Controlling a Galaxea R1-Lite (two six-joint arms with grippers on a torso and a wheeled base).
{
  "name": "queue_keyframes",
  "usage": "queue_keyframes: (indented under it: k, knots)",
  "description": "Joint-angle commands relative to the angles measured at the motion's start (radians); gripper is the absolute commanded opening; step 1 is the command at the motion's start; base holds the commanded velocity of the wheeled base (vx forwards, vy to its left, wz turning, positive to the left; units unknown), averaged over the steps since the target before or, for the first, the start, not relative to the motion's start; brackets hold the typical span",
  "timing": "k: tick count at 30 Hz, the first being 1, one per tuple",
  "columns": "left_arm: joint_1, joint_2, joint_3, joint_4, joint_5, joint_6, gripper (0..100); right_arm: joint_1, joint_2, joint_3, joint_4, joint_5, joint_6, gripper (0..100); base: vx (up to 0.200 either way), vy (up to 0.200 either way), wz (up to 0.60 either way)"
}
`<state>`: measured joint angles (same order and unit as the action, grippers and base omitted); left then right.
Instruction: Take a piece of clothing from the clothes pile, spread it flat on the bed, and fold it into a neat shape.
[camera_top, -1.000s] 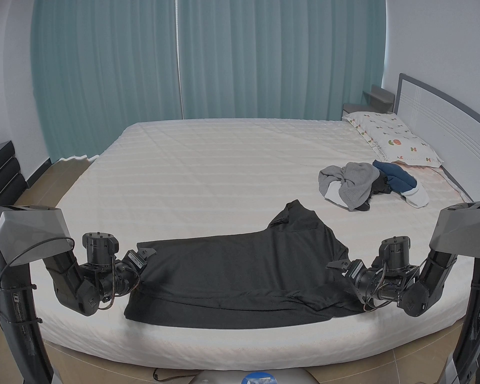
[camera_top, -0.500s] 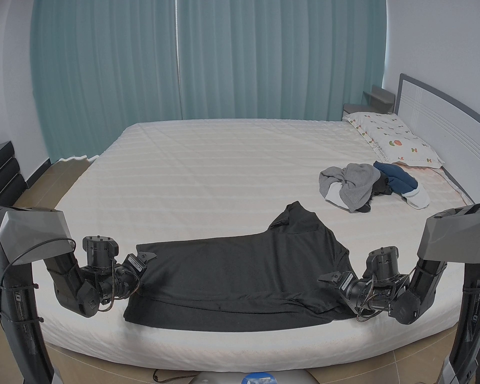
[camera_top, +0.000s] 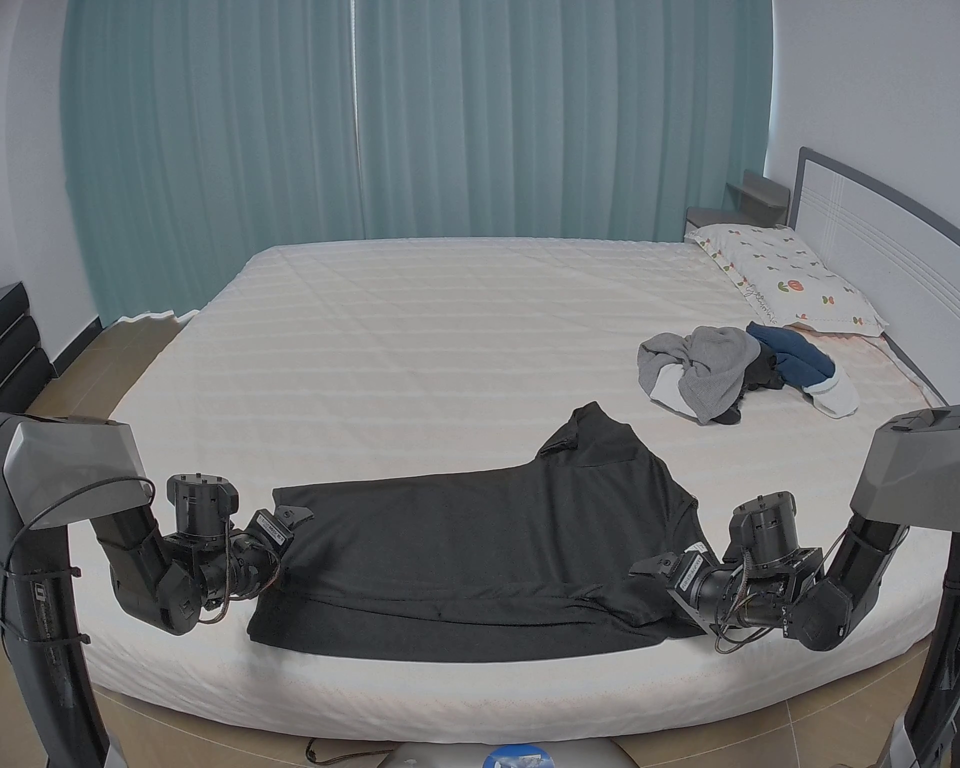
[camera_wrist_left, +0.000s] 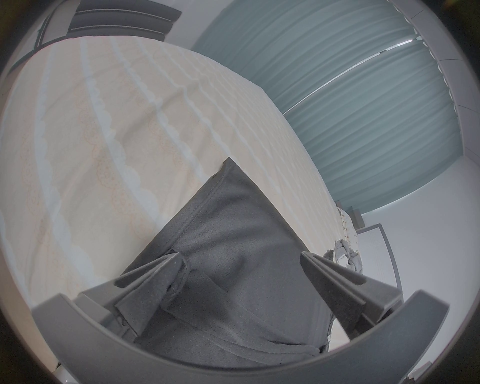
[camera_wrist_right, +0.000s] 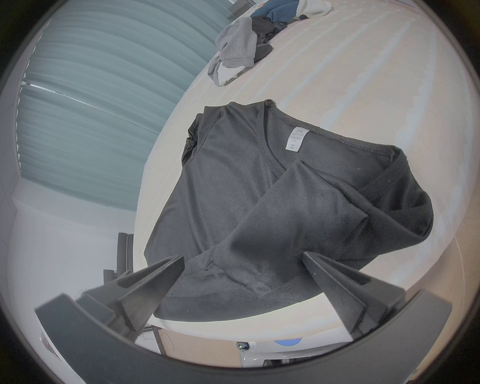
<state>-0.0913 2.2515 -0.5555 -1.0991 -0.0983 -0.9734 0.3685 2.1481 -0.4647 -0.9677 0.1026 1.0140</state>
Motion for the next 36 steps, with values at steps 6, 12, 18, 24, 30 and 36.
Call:
queue_keyframes:
  k: [6, 12, 18, 24, 30, 36]
  knots:
    - [-0.001, 0.010, -0.003, -0.001, 0.000, 0.001, 100, 0.035, 0.056, -0.012, -0.014, -0.038, 0.000, 100, 0.000, 0.000, 0.00]
    - [-0.001, 0.019, -0.007, -0.001, 0.003, 0.001, 100, 0.036, 0.065, -0.031, -0.029, -0.043, 0.015, 100, 0.000, 0.000, 0.00]
    - [0.001, 0.019, -0.007, -0.001, 0.005, 0.001, 100, 0.038, 0.073, -0.043, -0.031, -0.093, 0.026, 0, 0.000, 0.000, 0.00]
    - [-0.001, 0.019, -0.007, -0.001, 0.005, 0.001, 100, 0.035, 0.033, -0.040, -0.048, -0.107, 0.029, 0, 0.000, 0.000, 0.00]
    - [-0.001, 0.019, -0.007, -0.001, 0.006, 0.001, 100, 0.033, 0.016, -0.032, -0.063, -0.115, 0.029, 0, 0.000, 0.000, 0.00]
    - [0.001, 0.019, -0.009, -0.001, 0.006, 0.002, 100, 0.038, -0.031, -0.009, -0.062, -0.116, 0.024, 0, 0.000, 0.000, 0.00]
